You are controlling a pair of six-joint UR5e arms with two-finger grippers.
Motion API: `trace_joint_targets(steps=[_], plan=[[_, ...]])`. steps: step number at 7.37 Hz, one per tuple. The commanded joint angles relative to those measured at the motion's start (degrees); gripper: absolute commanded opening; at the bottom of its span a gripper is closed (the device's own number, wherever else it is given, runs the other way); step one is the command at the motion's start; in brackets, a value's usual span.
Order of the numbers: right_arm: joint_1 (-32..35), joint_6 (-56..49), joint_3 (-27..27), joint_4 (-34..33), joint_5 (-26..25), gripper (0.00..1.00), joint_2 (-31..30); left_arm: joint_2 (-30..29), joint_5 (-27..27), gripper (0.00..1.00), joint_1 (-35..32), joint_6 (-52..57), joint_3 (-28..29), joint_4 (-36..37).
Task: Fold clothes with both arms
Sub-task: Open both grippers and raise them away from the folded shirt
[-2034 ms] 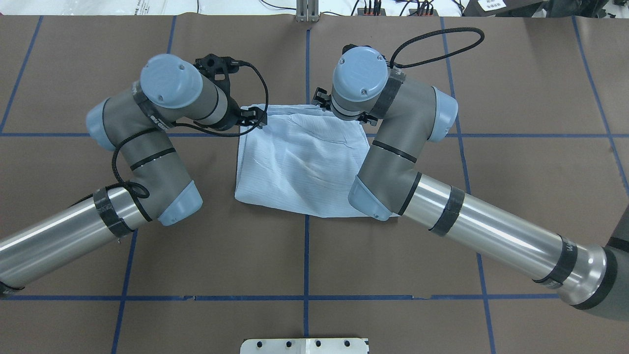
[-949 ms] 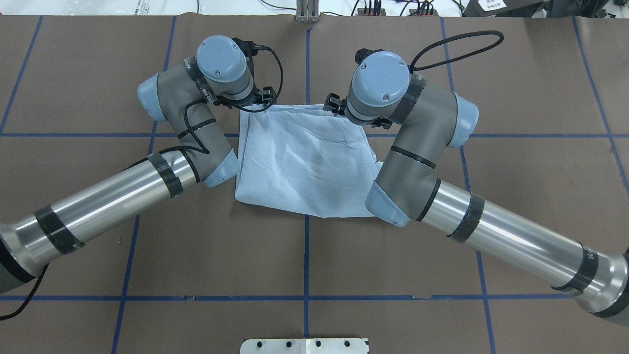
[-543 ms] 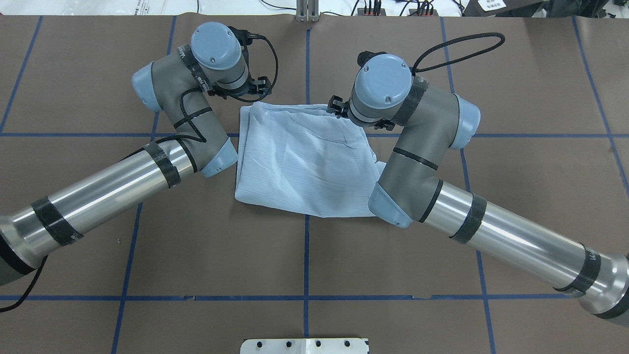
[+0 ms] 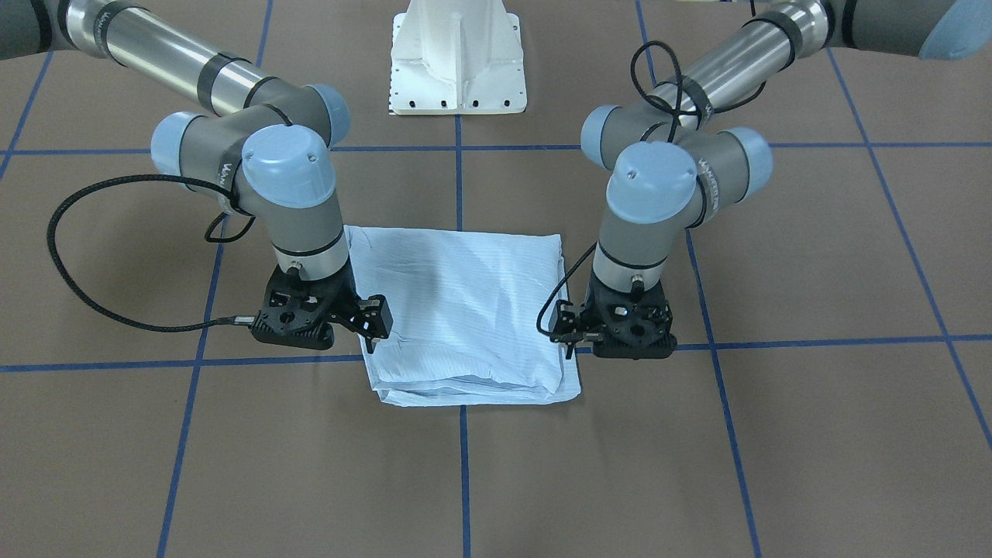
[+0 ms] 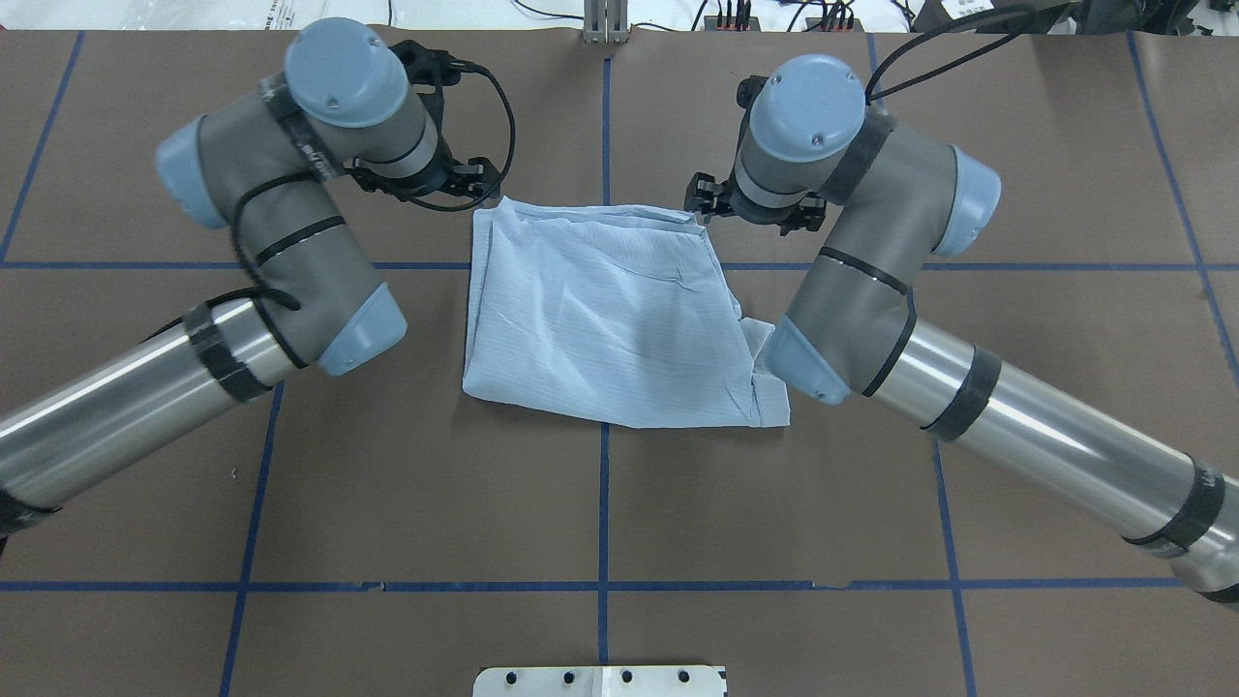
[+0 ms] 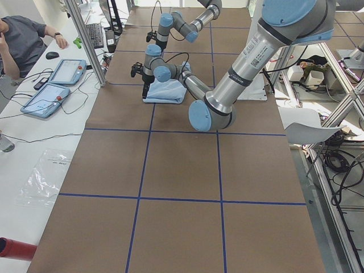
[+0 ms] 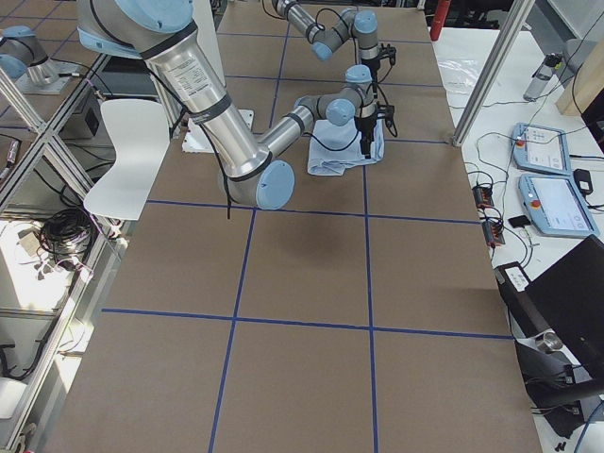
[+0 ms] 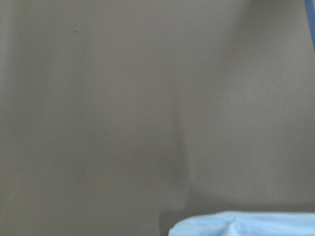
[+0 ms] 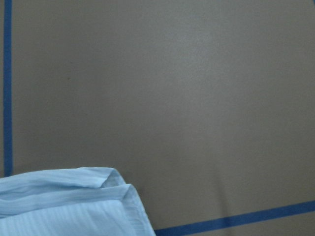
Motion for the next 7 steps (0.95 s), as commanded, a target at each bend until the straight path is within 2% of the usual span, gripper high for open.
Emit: trace_joint_targets(steps=[1,3,4,6,7], plan=[[6.41,-12.17,4.75,-4.19,6.54,1.00,-5.01,10.77,-2.97,1.00,-1.04,4.25,-19.16,6.22],[7.06,-14.34,6.44,-3.51,8.50,1.00,-6.88,11.69,-3.68,1.00,-0.79,4.53,-21.16,7.91],[7.23,-14.34,10.53,-3.50,10.68,1.00,-10.28,11.86,-5.33,1.00,-1.57,7.76,-21.60,7.91],[11.78,-19.84,21.07,-4.28,17.10,1.00,-20.89,20.60,-8.23,1.00,-7.43,19.75,-28.07,8.09],[13.28,-24.49,23.82,-4.38,17.38,1.00,-25.73,25.35,-10.77,1.00,-11.90,28.53,-30.02,8.09]])
